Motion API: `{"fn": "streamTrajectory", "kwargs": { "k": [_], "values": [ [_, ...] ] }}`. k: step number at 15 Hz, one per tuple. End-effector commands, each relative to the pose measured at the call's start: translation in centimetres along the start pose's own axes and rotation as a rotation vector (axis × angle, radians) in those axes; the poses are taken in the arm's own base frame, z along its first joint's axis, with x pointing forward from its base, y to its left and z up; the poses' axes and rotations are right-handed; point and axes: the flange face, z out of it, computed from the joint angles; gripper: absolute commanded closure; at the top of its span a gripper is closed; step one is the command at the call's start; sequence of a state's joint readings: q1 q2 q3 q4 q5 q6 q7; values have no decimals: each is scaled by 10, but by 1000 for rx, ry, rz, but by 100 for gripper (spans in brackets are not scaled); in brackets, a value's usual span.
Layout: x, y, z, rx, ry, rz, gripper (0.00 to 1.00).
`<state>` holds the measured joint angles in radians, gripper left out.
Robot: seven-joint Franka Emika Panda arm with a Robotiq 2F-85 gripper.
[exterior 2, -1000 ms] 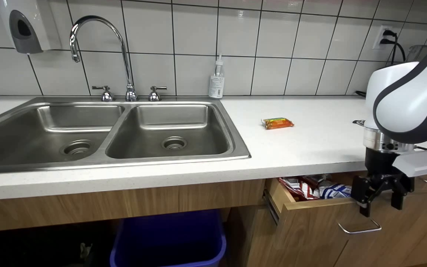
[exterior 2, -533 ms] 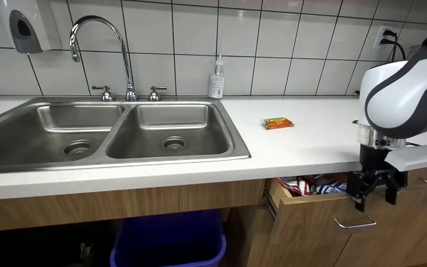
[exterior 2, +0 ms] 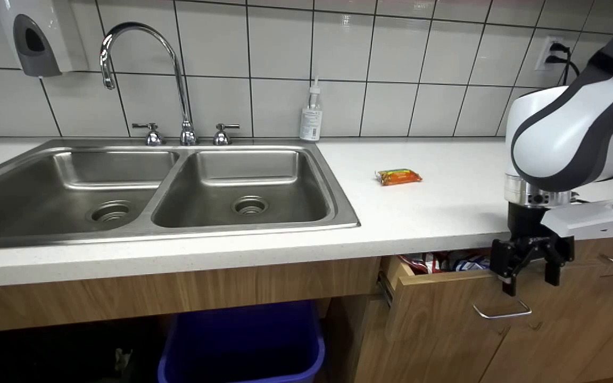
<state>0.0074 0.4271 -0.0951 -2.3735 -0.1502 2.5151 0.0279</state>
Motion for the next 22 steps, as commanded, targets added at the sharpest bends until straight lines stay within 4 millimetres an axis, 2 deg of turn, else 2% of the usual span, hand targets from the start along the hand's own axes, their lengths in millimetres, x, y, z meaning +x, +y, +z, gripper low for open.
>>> {"fn": "streamTrajectory", "kwargs": {
  "k": [1, 14, 22],
  "values": [
    [23, 9, -6, 11, 15, -31, 0],
    [35, 7, -9, 13, 28, -53, 0],
    [31, 4, -11, 4, 30, -62, 0]
  ]
}}
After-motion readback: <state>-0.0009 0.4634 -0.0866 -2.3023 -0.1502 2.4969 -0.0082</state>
